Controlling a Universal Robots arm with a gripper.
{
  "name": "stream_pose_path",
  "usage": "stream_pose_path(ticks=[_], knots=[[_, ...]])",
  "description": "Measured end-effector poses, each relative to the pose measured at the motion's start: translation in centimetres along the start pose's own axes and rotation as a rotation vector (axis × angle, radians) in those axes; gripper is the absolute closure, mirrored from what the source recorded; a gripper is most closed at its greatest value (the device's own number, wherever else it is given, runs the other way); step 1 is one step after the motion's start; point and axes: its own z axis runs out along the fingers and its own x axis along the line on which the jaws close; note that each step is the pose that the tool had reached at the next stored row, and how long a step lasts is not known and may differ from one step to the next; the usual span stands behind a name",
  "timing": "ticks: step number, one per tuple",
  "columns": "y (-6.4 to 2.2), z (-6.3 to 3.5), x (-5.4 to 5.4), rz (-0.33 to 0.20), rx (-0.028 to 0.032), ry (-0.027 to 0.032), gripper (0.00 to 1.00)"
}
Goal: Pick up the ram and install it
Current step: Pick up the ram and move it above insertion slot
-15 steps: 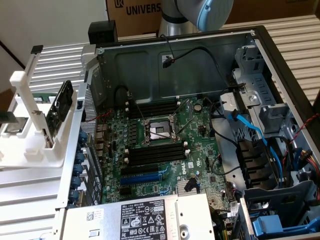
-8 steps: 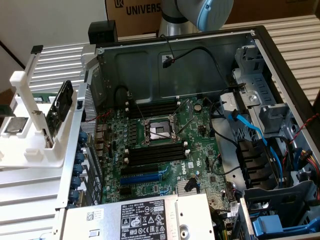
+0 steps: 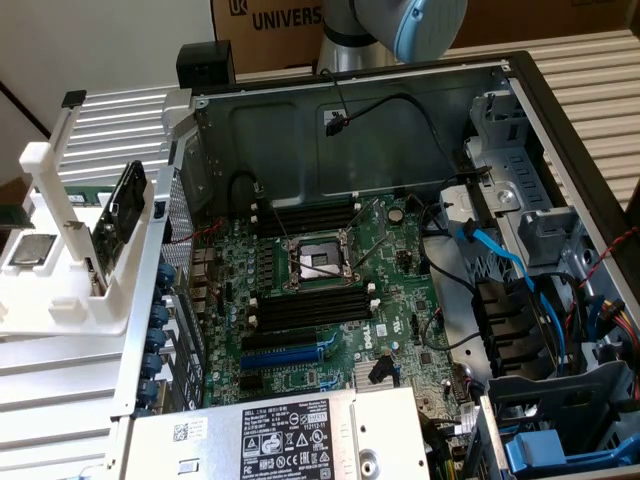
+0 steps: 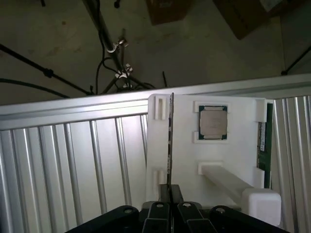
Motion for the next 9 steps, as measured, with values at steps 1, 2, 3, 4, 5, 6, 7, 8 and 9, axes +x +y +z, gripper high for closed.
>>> stream_pose_path(ticks=[1,2,3,4,5,6,7,8,9], knots=[[-0.37,-0.63,-0.1,0.000,0.0001,-0.0001,0.87],[-0.59,-1.02,-0.2,0.000,0.0002,-0.0001,0.87],[-0.86,-1.48,-0.2,0.000,0.0002,-0.0001,0.87],[-1.10,-1.86,-0.3,0.000,0.0001,0.0000,0.87],[-1.34,-2.08,-0.3,0.000,0.0003,-0.0001,0.87],[-1.72,-2.28,-0.4,0.000,0.0001,-0.0001,0.87],[-2.15,-2.36,-0.5,0.000,0.0000,0.0001,0.87],[-2.43,-2.35,-0.5,0.000,0.0001,-0.0001,0.87],[-2.65,-2.34,-0.5,0.000,-0.0007,0.0001,0.87]])
